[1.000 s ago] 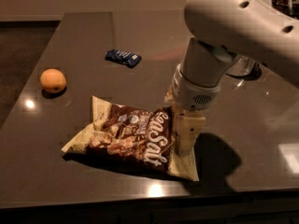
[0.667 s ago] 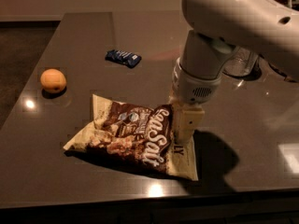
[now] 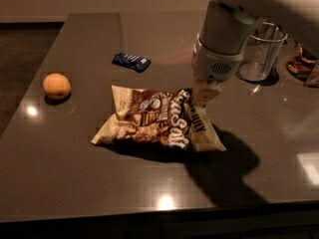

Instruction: Move brown chip bag near rxbar blueberry

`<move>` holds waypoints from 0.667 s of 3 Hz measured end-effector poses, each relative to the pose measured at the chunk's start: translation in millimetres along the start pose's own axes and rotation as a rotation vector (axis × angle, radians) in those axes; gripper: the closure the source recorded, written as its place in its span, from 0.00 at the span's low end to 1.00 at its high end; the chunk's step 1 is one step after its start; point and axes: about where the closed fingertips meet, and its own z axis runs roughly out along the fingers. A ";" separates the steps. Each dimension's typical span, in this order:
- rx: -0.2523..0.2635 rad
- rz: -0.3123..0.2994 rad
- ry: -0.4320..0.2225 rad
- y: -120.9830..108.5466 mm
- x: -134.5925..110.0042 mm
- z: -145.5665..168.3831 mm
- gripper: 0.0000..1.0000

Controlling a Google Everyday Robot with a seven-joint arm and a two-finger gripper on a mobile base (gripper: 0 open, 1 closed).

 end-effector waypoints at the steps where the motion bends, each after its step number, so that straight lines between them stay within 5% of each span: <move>1: 0.033 0.056 0.016 -42.8 8.0 -9.3 1.00; 2: 0.058 0.112 -0.010 -87.1 3.9 -16.2 1.00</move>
Offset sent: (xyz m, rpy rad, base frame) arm 0.1340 -0.0112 0.0368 0.0450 -0.0342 -0.1908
